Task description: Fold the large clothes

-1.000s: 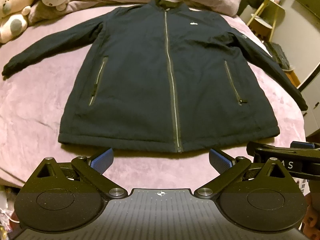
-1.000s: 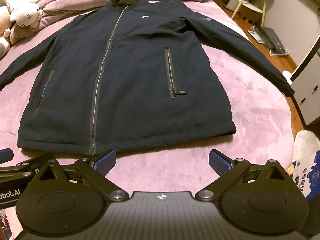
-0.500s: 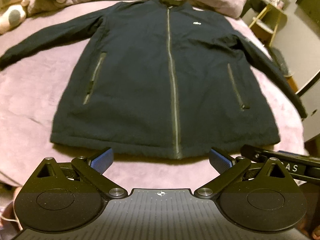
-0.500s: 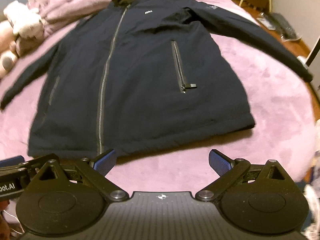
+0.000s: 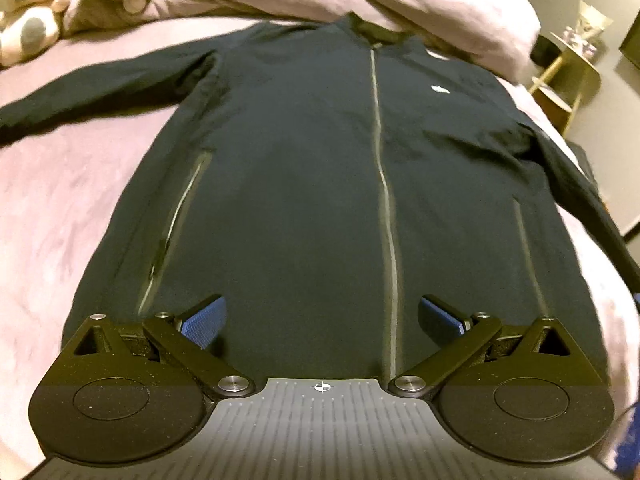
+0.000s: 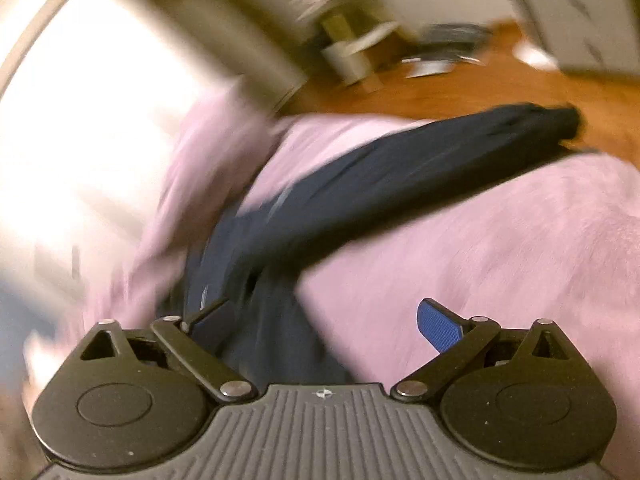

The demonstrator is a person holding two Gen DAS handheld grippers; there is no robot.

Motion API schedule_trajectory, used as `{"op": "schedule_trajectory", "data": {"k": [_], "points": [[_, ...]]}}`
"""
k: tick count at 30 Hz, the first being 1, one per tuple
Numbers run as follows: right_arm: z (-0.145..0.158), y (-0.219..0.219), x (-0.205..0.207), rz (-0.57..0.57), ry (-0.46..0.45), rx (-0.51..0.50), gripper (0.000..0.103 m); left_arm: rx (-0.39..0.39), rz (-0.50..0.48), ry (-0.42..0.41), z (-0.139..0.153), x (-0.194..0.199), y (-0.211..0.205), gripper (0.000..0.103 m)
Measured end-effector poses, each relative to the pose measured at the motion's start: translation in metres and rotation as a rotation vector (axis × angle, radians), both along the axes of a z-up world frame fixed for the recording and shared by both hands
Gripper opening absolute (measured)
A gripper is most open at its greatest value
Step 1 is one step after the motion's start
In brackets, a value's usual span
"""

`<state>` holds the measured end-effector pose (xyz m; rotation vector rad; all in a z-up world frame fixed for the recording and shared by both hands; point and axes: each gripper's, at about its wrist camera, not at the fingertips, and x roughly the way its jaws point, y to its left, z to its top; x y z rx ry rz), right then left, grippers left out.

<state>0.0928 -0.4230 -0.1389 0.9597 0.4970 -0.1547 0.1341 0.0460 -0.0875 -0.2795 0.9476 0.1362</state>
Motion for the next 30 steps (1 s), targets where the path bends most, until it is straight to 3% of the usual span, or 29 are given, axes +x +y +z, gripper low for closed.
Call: {"op": "schedule_trajectory", "data": {"k": [4, 7, 11, 13, 14, 16, 19, 22, 25, 27, 29, 30], "points": [[-0.036, -0.062, 0.025, -0.235, 0.008, 0.200, 0.061, 0.028, 0.007, -0.013, -0.018, 0.022, 0.006, 0.103], [-0.067, -0.087, 0.034, -0.379, 0.022, 0.358, 0.044, -0.009, 0.026, 0.004, -0.029, 0.031, 0.014, 0.103], [-0.096, -0.089, 0.049, -0.449, 0.011, 0.400, 0.034, -0.047, 0.051, 0.007, -0.040, 0.032, 0.026, 0.103], [-0.099, -0.088, 0.058, -0.443, 0.034, 0.387, 0.019, -0.050, 0.048, 0.019, -0.045, 0.031, 0.031, 0.103], [-0.093, -0.090, 0.068, -0.432, 0.053, 0.366, 0.017, -0.054, 0.040, 0.023, -0.046, 0.031, 0.033, 0.103], [-0.075, -0.092, 0.078, -0.407, 0.096, 0.263, 0.013, -0.077, 0.004, 0.024, -0.049, 0.029, 0.038, 0.103], [-0.039, -0.072, 0.098, -0.356, 0.141, -0.028, 0.011, -0.111, -0.022, 0.034, -0.049, 0.027, 0.047, 0.103], [0.011, -0.023, 0.112, -0.239, 0.091, -0.307, 0.010, -0.142, 0.003, 0.041, -0.045, 0.025, 0.057, 0.103], [0.055, 0.057, 0.127, 0.002, -0.035, -0.548, 0.009, -0.168, 0.039, 0.019, -0.037, 0.023, 0.065, 0.103], [0.068, 0.119, 0.130, 0.199, -0.106, -0.699, 0.010, -0.174, 0.037, -0.007, -0.031, 0.025, 0.069, 0.103], [0.066, 0.179, 0.129, 0.401, -0.129, -0.828, 0.015, -0.179, 0.034, -0.038, -0.024, 0.029, 0.073, 0.103], [0.061, 0.203, 0.127, 0.508, -0.122, -0.855, 0.027, -0.192, 0.035, -0.053, -0.021, 0.033, 0.076, 0.103]]}}
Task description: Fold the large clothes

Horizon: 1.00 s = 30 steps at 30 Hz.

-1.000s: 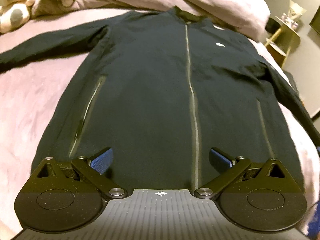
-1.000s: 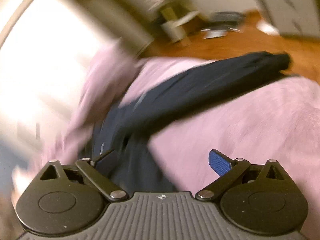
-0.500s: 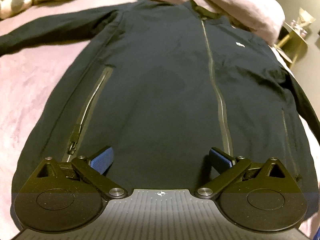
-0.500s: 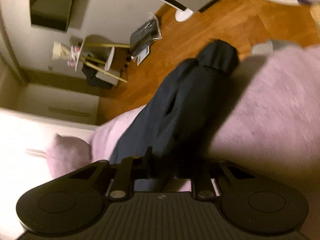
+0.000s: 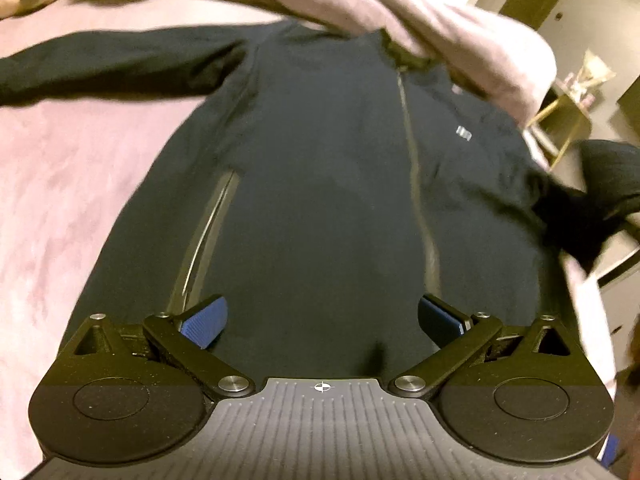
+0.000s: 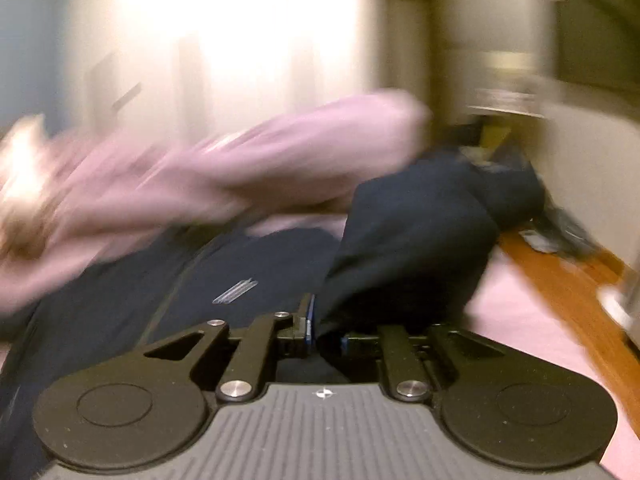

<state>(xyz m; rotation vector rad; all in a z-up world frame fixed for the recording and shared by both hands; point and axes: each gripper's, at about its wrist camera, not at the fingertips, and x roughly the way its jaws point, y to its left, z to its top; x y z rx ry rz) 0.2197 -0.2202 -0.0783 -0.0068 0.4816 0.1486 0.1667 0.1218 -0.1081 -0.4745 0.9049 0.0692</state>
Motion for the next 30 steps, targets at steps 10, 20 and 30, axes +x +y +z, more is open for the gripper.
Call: {"op": "schedule_trajectory", "data": {"k": [10, 20, 30], "points": [[-0.044, -0.022, -0.040, -0.001, 0.183, 0.189, 0.057, -0.213, -0.100, -0.100, 0.007, 0.095, -0.017, 0.103], [-0.089, -0.110, -0.052, -0.243, 0.229, 0.428, 0.053, -0.417, -0.151, 0.034, -0.049, 0.183, -0.074, 0.079], [-0.099, -0.125, -0.053, -0.303, 0.229, 0.474, 0.053, -0.381, -0.197, -0.002, -0.041, 0.212, -0.089, 0.015]]}}
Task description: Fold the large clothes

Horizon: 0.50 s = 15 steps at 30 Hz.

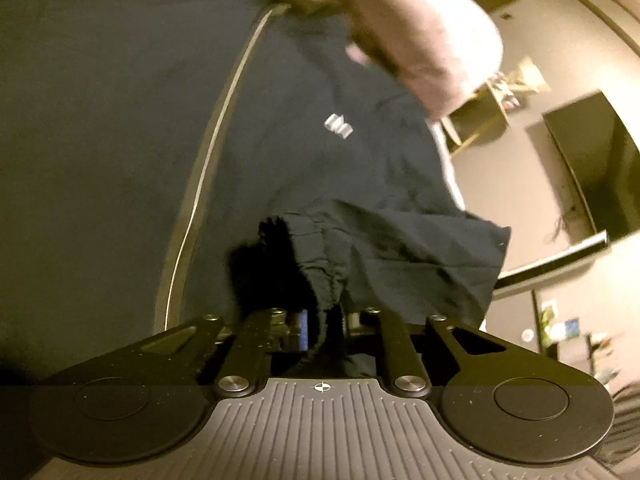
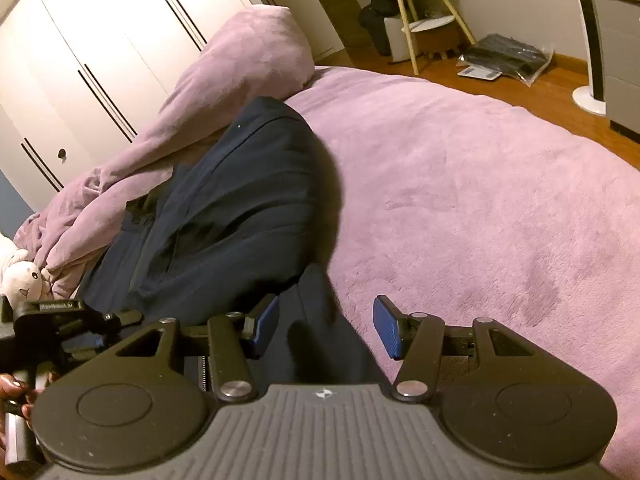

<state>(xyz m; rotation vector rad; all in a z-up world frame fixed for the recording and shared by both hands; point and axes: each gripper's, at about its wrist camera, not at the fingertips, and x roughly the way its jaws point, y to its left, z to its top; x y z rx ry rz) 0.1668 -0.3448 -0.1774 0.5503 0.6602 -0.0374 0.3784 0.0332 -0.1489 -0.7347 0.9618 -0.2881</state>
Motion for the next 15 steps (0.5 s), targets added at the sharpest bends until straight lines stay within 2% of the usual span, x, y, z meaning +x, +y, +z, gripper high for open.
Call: {"op": "schedule_trajectory", "data": {"k": [1, 3, 4, 5, 6, 7, 8, 9, 10, 11, 12, 14, 15], "points": [[0.001, 0.001, 0.002, 0.000, 0.001, -0.005, 0.053, 0.031, -0.007, -0.042, 0.014, 0.001, 0.003, 0.015], [0.005, 0.002, 0.002, -0.005, 0.001, -0.026, 0.053, 0.157, -0.002, -0.160, 0.049, 0.001, 0.017, 0.015], [0.007, 0.002, 0.002, -0.008, 0.001, -0.040, 0.053, 0.255, 0.009, -0.219, 0.066, 0.000, 0.025, 0.015], [0.010, 0.002, 0.003, -0.011, -0.001, -0.056, 0.053, 0.340, 0.029, -0.255, 0.076, 0.001, 0.032, 0.015], [0.012, 0.002, 0.004, -0.010, -0.003, -0.066, 0.053, 0.458, 0.062, -0.278, 0.084, 0.002, 0.041, 0.015], [0.015, 0.003, 0.005, -0.007, -0.003, -0.072, 0.053, 0.579, 0.097, -0.287, 0.087, 0.005, 0.050, 0.015], [0.016, 0.005, 0.008, -0.002, -0.003, -0.078, 0.053, 0.669, 0.124, -0.283, 0.086, 0.008, 0.056, 0.016], [0.018, 0.007, 0.012, 0.007, -0.003, -0.085, 0.053, 0.752, 0.148, -0.257, 0.081, 0.012, 0.065, 0.016], [0.020, 0.010, 0.016, 0.013, -0.004, -0.090, 0.053, 0.794, 0.156, -0.222, 0.073, 0.017, 0.072, 0.019], [0.021, 0.013, 0.021, 0.019, -0.003, -0.095, 0.053, 0.799, 0.155, -0.174, 0.062, 0.022, 0.083, 0.020], [0.023, 0.017, 0.028, 0.026, 0.003, -0.098, 0.053, 0.767, 0.160, -0.136, 0.052, 0.025, 0.093, 0.022], [0.024, 0.025, 0.041, 0.045, 0.011, -0.085, 0.053, 0.667, 0.189, -0.079, 0.033, 0.025, 0.116, 0.028], [0.024, 0.030, 0.050, 0.059, 0.018, -0.071, 0.053, 0.628, 0.213, -0.066, 0.026, 0.024, 0.126, 0.035]]}}
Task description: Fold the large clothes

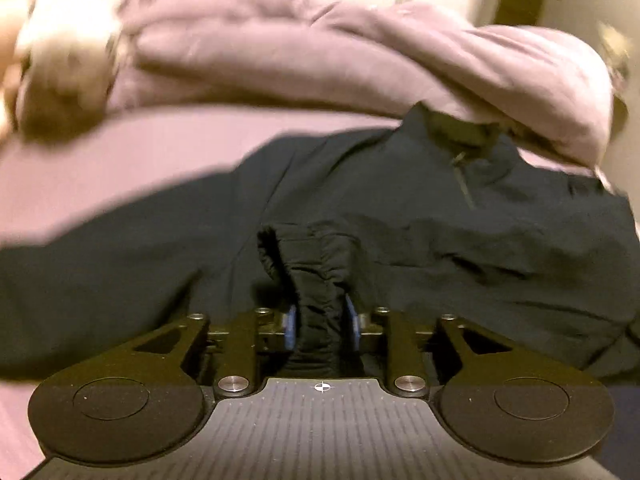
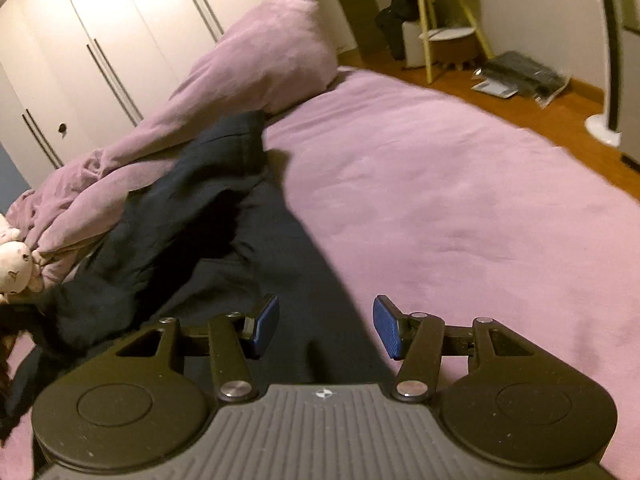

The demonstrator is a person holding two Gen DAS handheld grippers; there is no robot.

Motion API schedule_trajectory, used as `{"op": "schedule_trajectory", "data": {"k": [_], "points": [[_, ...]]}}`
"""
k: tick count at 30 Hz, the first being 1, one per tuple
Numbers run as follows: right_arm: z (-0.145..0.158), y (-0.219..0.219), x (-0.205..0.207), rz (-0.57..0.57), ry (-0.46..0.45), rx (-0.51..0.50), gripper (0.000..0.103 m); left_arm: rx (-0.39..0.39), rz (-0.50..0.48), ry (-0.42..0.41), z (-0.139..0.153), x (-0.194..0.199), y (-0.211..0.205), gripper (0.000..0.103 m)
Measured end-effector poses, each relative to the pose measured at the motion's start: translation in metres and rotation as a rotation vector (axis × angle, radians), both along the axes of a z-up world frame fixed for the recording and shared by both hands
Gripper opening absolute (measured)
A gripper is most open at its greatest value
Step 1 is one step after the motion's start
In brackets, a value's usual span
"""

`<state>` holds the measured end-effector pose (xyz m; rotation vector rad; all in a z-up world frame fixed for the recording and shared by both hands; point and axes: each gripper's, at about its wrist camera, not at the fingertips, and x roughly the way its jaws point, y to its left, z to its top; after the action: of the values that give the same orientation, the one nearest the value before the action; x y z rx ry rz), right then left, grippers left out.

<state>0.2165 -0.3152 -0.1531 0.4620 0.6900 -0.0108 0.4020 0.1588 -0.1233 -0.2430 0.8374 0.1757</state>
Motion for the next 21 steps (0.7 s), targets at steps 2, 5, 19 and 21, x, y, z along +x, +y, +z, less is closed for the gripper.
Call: {"op": "schedule_trajectory", "data": {"k": [2, 5, 19, 21], "points": [[0.000, 0.009, 0.016, 0.027, 0.014, 0.033, 0.053, -0.087, 0.034, -0.011, -0.010, -0.001, 0.014, 0.047], [-0.002, 0.022, 0.041, 0.067, 0.029, 0.089, 0.053, -0.186, 0.060, -0.017, -0.021, 0.007, 0.024, 0.054], [-0.040, 0.053, 0.120, -0.002, 0.055, 0.476, 0.053, 0.141, 0.110, -0.223, 0.051, 0.034, 0.039, 0.017], [-0.039, 0.053, 0.126, -0.022, 0.037, 0.520, 0.053, 0.114, 0.118, -0.207, 0.049, 0.036, 0.043, 0.017]]}}
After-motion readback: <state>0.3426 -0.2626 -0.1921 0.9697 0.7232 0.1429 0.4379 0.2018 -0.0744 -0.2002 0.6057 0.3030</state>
